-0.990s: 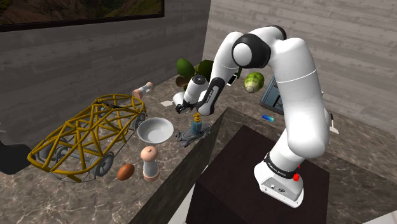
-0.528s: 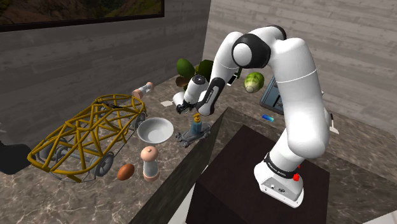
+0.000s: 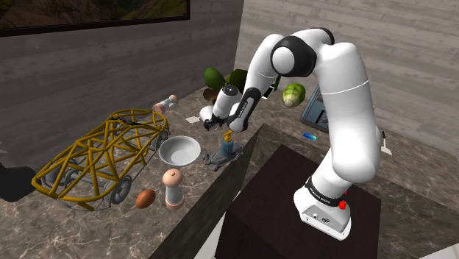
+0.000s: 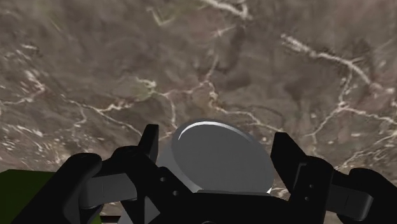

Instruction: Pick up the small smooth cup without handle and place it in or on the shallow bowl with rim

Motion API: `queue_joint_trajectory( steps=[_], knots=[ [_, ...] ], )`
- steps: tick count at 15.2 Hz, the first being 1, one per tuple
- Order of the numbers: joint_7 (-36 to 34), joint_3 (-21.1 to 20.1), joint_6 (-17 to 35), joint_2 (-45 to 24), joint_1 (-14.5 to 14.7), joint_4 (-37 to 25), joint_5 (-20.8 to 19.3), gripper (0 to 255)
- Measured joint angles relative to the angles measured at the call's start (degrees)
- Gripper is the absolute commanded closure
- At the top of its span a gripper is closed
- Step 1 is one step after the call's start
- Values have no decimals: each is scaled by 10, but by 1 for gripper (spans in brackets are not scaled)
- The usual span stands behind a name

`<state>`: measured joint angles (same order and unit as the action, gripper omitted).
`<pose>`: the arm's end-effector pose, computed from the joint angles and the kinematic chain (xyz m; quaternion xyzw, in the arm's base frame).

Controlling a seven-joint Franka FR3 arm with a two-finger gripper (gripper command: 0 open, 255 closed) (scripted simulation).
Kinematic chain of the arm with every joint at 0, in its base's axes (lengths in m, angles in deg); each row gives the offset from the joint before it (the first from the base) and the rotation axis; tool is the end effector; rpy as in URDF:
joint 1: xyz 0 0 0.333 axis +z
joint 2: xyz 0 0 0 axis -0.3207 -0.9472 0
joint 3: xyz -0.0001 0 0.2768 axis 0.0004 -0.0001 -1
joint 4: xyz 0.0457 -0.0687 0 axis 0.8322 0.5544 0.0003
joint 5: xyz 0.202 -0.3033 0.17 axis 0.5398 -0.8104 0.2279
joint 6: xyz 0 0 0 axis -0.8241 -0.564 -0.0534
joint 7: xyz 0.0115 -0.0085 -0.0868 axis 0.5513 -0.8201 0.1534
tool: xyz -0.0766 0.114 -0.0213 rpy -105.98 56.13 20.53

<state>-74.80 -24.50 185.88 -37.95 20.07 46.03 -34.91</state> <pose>0.5590 -0.0793 0.0558 0.9651 -0.1762 0.1858 0.0550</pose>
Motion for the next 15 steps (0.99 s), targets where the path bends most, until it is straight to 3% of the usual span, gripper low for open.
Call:
queue_joint_trajectory(
  steps=[15],
  knots=[
    [48,-63,-84,121,-56,41,16,255]
  ],
)
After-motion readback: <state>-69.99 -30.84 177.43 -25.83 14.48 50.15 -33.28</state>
